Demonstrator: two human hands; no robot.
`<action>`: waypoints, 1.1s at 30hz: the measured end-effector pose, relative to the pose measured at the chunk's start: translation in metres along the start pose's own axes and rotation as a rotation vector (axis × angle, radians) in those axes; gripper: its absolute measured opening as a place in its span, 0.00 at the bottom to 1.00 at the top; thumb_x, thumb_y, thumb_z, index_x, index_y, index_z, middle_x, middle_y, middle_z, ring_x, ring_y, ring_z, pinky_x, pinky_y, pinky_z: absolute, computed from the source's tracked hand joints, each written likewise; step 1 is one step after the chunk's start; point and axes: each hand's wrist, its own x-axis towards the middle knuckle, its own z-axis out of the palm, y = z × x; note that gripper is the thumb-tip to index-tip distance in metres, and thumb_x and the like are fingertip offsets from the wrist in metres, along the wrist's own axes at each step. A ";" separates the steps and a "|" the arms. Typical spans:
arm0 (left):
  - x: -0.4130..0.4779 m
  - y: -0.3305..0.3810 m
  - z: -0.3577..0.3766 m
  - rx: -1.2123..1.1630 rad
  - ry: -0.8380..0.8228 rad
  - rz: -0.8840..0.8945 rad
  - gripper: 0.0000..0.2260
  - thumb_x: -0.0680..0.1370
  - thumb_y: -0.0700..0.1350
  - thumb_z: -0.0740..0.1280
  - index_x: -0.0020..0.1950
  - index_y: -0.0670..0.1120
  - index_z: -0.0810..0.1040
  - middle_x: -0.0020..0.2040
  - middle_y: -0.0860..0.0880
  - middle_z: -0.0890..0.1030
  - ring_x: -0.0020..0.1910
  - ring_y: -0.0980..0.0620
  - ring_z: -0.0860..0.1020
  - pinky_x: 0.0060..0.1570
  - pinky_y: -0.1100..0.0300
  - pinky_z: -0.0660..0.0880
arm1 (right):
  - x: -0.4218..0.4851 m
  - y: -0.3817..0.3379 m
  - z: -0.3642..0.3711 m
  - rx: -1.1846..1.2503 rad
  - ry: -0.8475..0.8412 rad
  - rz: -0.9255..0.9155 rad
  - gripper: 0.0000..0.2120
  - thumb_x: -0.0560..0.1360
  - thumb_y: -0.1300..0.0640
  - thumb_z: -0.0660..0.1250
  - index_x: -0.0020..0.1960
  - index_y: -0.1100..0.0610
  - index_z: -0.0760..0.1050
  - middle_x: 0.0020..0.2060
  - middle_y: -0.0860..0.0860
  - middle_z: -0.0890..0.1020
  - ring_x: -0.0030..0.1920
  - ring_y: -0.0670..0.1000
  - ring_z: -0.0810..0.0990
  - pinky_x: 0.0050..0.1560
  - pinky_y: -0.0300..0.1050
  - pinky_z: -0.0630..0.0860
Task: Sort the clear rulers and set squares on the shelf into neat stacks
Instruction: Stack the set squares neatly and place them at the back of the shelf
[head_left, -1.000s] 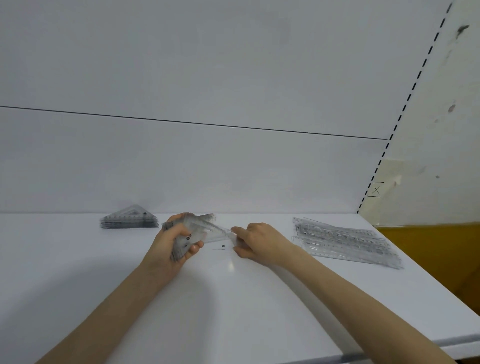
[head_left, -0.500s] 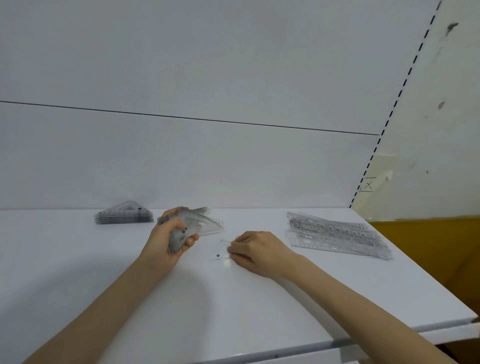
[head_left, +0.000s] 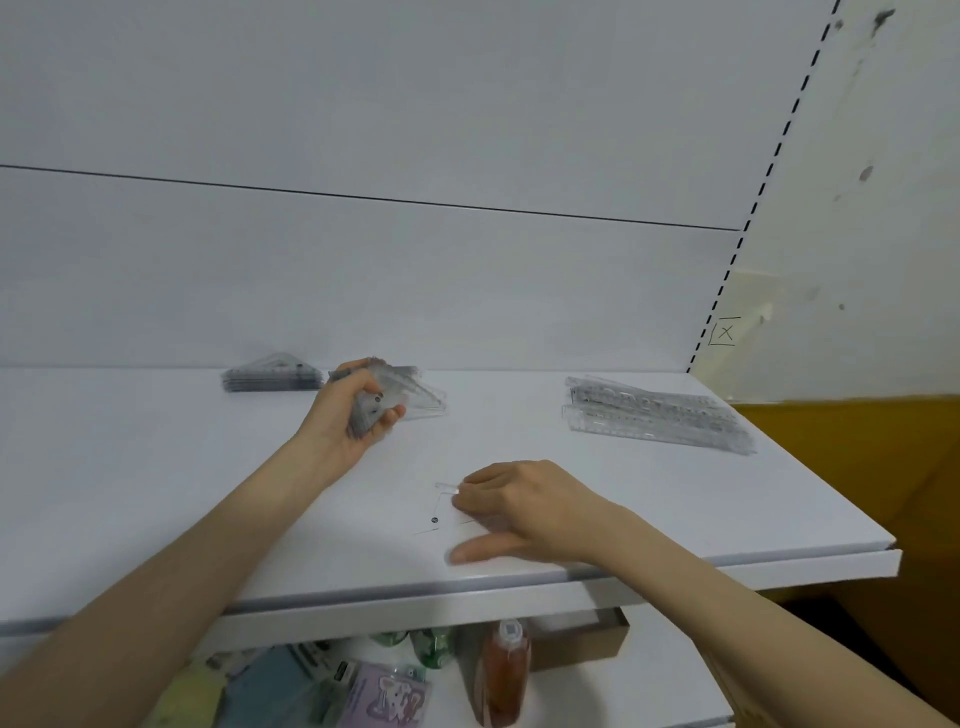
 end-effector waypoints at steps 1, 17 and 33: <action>-0.004 -0.002 0.000 -0.005 0.001 -0.001 0.11 0.73 0.33 0.60 0.46 0.49 0.74 0.56 0.44 0.72 0.36 0.44 0.79 0.25 0.65 0.74 | -0.002 -0.006 -0.001 -0.025 -0.011 -0.023 0.28 0.73 0.31 0.60 0.37 0.58 0.67 0.32 0.48 0.70 0.35 0.50 0.70 0.30 0.46 0.67; -0.058 -0.030 -0.005 -0.040 -0.032 -0.036 0.10 0.74 0.33 0.60 0.47 0.48 0.74 0.55 0.42 0.71 0.41 0.42 0.77 0.27 0.65 0.75 | -0.026 -0.024 -0.004 -0.212 0.390 -0.249 0.10 0.78 0.55 0.63 0.48 0.56 0.82 0.32 0.48 0.82 0.29 0.50 0.79 0.23 0.41 0.71; -0.049 -0.028 0.006 -0.216 -0.398 -0.121 0.19 0.70 0.33 0.57 0.57 0.43 0.76 0.53 0.39 0.80 0.45 0.40 0.78 0.36 0.58 0.79 | 0.032 0.032 0.009 -0.316 0.604 -0.164 0.21 0.70 0.70 0.66 0.62 0.61 0.78 0.59 0.52 0.81 0.59 0.51 0.79 0.35 0.46 0.80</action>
